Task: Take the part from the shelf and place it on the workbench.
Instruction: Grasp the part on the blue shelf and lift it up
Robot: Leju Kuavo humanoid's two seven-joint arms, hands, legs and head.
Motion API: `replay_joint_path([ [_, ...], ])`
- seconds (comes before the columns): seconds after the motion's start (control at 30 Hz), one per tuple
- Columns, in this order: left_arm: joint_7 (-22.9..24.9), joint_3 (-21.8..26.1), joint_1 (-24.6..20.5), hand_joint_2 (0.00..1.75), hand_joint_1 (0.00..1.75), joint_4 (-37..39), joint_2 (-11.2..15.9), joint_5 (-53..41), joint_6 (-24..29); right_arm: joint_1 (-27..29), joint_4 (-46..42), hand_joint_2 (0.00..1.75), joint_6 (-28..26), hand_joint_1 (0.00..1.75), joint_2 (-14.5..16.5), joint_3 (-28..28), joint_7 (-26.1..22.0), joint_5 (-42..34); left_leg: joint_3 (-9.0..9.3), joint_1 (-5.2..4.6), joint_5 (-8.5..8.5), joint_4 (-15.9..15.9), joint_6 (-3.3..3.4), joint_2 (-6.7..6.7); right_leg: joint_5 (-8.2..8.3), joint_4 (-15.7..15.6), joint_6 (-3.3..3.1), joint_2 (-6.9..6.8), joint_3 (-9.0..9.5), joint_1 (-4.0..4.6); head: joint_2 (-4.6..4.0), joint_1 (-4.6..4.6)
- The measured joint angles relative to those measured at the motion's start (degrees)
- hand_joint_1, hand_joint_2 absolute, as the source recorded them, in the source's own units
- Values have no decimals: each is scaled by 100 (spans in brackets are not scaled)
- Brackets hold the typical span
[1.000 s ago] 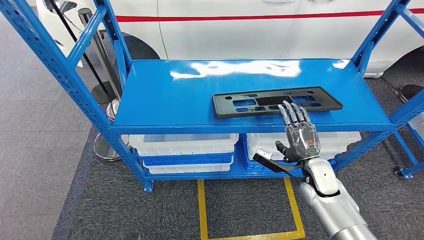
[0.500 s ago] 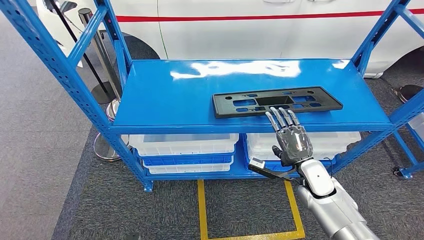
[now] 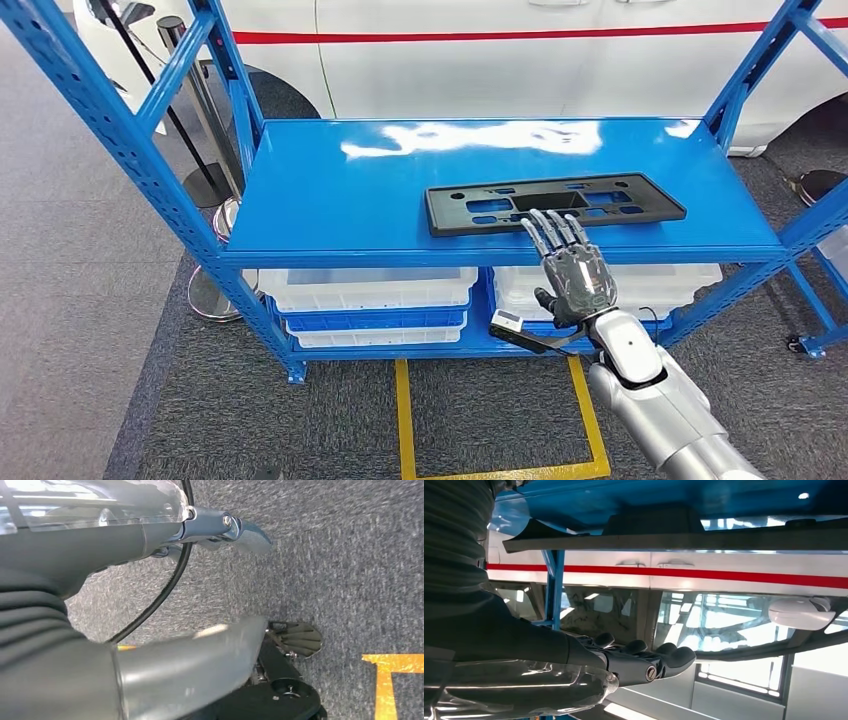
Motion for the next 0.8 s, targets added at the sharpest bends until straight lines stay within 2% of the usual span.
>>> replay_joint_path([
  [0.2,33,0,-3,175,0,4,0,-3,-8,-45,-28,175,11,0,4,67,0,-17,0,0,0,0,0,-2,0,0,0,-2,0,0,0,0],
  [0.23,33,0,-4,131,0,4,0,-3,-8,-46,-31,175,11,0,4,73,0,-18,0,0,0,0,0,-2,0,0,0,-2,0,0,0,0],
  [0.33,34,0,-5,131,0,5,0,-3,-9,-50,-42,175,11,0,4,77,0,-17,0,0,0,0,0,-2,0,0,0,-1,0,0,0,0],
  [0.37,43,0,-5,175,0,5,0,-2,-15,-52,-42,175,11,0,4,78,0,-20,0,0,0,0,0,-2,0,0,0,-2,0,0,0,0],
  [0.6,260,2,-7,175,0,5,0,-63,-43,-93,-42,175,130,0,54,87,-31,-161,0,0,0,0,0,-2,0,0,0,-2,0,0,0,0],
  [0.73,186,2,-8,0,0,5,-1,-127,-9,-127,-39,175,162,0,81,125,-31,-244,0,0,0,0,0,-3,0,0,0,-4,0,0,0,0],
  [0.8,163,2,-8,0,0,5,-2,-138,-31,-130,-39,175,165,0,83,130,-31,-278,-1,0,0,0,0,-3,0,0,0,-4,0,0,0,0],
])
